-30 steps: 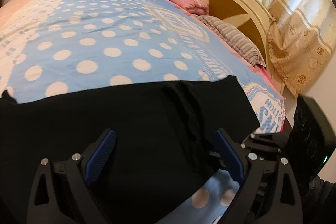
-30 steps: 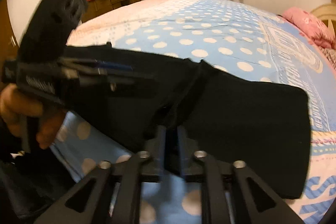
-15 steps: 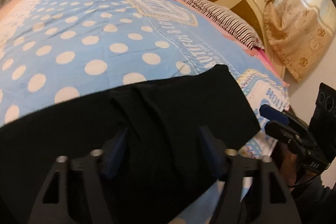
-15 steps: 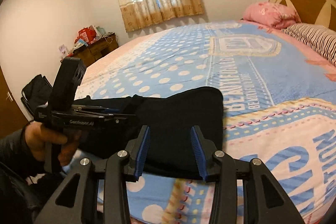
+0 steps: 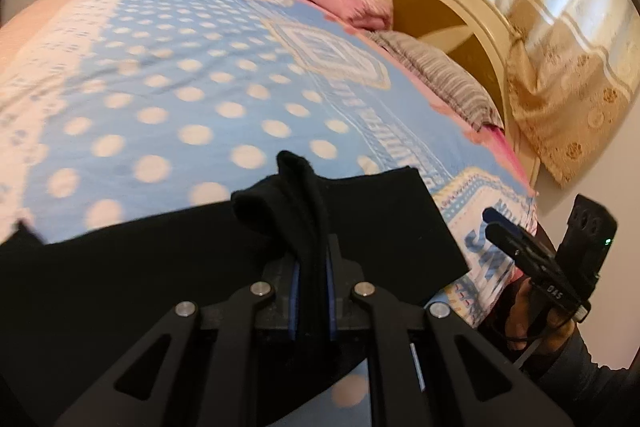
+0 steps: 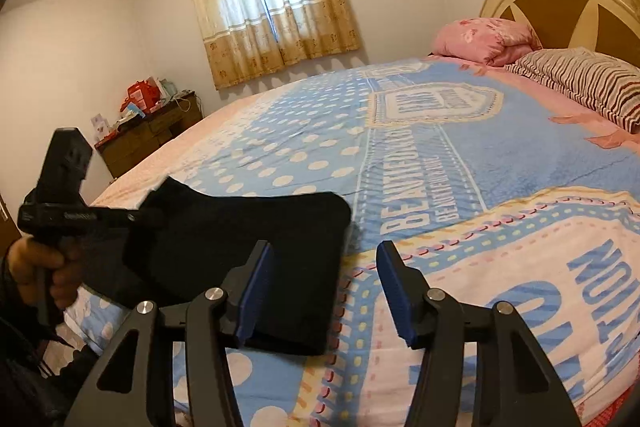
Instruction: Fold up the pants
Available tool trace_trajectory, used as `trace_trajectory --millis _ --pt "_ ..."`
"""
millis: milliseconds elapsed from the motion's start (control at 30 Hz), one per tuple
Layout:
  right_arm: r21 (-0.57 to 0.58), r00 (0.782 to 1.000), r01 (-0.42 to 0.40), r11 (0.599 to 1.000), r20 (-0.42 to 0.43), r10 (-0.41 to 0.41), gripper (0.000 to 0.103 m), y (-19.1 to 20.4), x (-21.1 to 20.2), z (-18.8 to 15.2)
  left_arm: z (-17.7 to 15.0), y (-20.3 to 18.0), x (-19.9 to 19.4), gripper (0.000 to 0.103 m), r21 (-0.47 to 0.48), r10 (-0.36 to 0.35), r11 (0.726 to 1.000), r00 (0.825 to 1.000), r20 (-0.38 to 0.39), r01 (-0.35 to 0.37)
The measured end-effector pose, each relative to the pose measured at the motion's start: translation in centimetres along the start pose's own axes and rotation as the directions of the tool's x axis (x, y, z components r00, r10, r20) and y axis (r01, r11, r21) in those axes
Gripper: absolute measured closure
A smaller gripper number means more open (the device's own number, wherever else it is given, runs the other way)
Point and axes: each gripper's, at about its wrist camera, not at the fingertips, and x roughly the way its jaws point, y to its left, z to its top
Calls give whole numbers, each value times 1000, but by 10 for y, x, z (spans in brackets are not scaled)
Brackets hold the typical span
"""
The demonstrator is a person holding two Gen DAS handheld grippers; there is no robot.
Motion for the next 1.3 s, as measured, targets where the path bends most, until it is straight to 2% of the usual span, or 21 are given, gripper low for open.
trace_trajectory --millis 233,400,467,500,567,633,667,733,767,833,900,933,967,1033,1067,1100,1133,1200,1300 --pt "-101 998 -67 993 -19 65 47 27 3 -7 -17 39 -19 92 -75 75 994 997 -2 -75" --pt "-184 974 -200 962 -146 174 47 54 17 -21 -34 55 -2 92 -103 106 989 993 -45 -110" --pt "-220 965 -194 956 -220 145 47 63 30 -30 -37 55 3 92 -94 130 987 991 -44 -133" --pt "-247 963 -159 956 -252 94 47 66 38 -36 -39 55 2 91 -93 132 986 990 -41 -136" --pt "-287 959 -131 949 -280 47 47 71 46 -42 -39 54 2 85 -84 150 985 988 -34 -153" --pt "-299 963 -131 945 -264 49 47 73 42 -41 -39 55 2 85 -67 155 985 988 -29 -156" --pt "-270 964 -154 950 -253 84 47 71 37 -36 -40 54 1 85 -60 156 986 987 -26 -158" --pt "-218 962 -192 957 -233 140 47 66 30 -28 -40 53 -2 81 -48 164 985 986 -19 -165" --pt "-198 962 -205 958 -219 160 47 64 28 -21 -41 52 -4 76 -40 173 984 985 -17 -174" --pt "-183 964 -210 960 -205 172 45 63 30 -9 -42 50 -9 54 -23 193 981 981 -2 -193" --pt "-182 965 -201 962 -206 163 42 65 40 2 -42 48 -15 39 -10 217 976 976 27 -217" --pt "-180 964 -195 964 -217 154 41 65 48 6 -43 48 -17 36 -1 235 972 971 38 -236" --pt "-175 960 -188 966 -241 143 40 65 57 6 -43 48 -18 36 10 257 966 965 45 -257" --pt "-159 938 -117 980 -342 57 40 59 89 1 -42 49 -16 35 30 306 951 951 46 -307" --pt "-154 928 -97 983 -371 34 40 56 97 -2 -43 52 -13 35 37 329 943 944 35 -330" --pt "-157 929 -92 983 -370 28 40 56 99 -5 -44 54 -10 33 41 337 940 941 23 -337" --pt "-178 938 -88 980 -346 21 40 60 93 -5 -45 57 -7 32 40 338 940 941 8 -338" --pt "-200 936 -97 975 -352 21 40 68 87 -2 -47 62 -8 31 22 326 945 945 8 -326" --pt "-215 935 -176 961 -341 95 40 86 80 4 -50 64 -16 31 -7 296 955 955 25 -296"
